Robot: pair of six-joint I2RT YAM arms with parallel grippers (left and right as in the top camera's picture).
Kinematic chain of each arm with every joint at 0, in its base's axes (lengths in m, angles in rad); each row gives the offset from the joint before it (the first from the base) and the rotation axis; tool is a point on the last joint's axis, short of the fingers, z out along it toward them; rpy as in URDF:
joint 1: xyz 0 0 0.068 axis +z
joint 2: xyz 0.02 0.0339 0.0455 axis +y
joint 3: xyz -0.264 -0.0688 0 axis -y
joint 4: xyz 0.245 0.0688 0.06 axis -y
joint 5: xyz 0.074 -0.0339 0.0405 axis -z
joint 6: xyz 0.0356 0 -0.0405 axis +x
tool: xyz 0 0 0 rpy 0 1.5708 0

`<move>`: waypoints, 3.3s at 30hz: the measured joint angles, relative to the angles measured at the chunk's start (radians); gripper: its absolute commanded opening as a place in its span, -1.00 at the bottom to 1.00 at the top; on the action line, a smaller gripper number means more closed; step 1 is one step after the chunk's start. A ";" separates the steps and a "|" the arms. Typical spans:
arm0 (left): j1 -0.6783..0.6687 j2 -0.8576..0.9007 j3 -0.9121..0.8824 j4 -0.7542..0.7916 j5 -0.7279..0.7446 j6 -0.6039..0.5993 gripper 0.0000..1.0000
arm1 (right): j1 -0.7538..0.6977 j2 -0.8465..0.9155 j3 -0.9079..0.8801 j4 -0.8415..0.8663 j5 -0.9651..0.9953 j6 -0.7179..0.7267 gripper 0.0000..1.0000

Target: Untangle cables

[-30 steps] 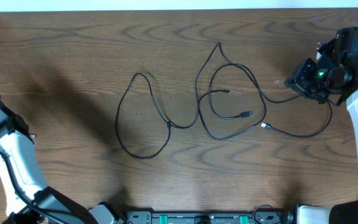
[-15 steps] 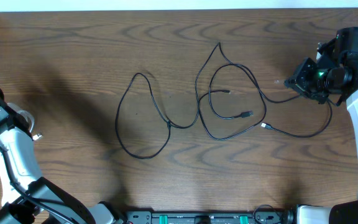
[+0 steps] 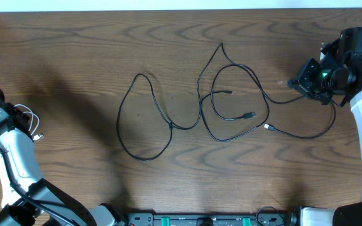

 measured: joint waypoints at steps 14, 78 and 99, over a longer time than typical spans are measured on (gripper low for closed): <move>-0.100 -0.039 0.000 -0.040 0.187 0.000 0.77 | 0.000 0.000 0.000 0.006 0.000 0.001 -0.32; -0.903 -0.050 0.000 -0.180 0.584 0.001 0.78 | 0.080 0.000 0.000 0.065 -0.001 0.001 0.98; -0.903 -0.050 0.000 -0.207 0.584 0.001 0.79 | 0.175 0.002 0.000 0.076 0.012 -0.096 0.99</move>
